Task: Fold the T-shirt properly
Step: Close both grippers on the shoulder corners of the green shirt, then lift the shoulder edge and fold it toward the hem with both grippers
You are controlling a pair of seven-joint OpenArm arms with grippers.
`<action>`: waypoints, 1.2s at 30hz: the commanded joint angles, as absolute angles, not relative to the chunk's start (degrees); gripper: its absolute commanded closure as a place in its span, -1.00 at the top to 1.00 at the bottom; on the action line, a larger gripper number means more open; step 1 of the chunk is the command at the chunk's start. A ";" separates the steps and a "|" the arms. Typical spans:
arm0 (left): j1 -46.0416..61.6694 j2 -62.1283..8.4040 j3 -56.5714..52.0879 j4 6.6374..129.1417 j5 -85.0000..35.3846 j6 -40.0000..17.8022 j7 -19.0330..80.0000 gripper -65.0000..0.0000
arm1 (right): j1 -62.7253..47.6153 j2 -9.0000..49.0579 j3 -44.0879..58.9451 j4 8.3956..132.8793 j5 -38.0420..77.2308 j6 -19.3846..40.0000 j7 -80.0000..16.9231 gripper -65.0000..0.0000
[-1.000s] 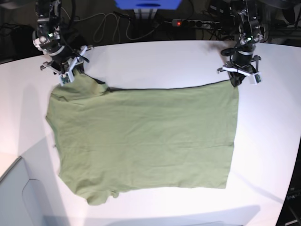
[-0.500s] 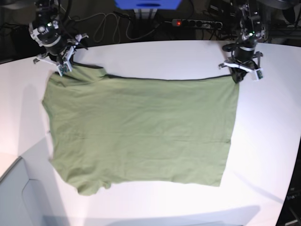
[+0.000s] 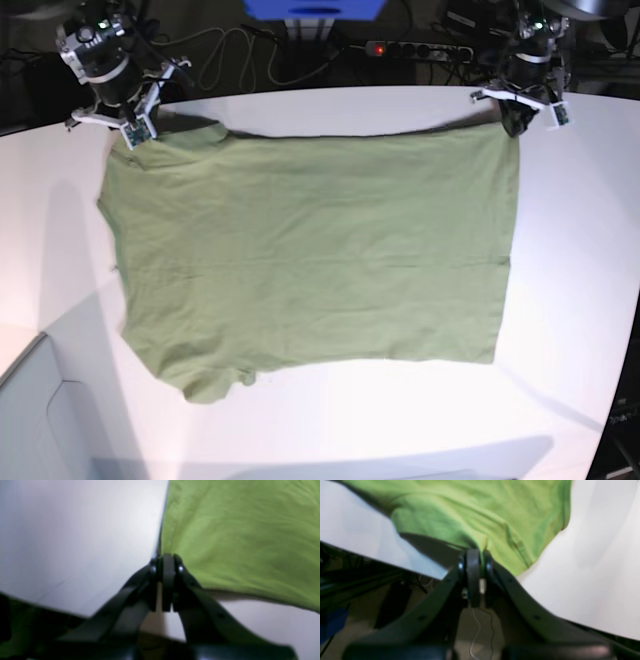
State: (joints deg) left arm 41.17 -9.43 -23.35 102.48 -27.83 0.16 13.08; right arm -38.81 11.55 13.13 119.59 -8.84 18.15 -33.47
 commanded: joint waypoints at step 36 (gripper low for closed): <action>23.52 -11.12 -23.60 99.91 -27.38 0.04 12.44 -1.00 | -9.01 12.53 12.62 107.12 -8.66 24.57 -40.31 -1.00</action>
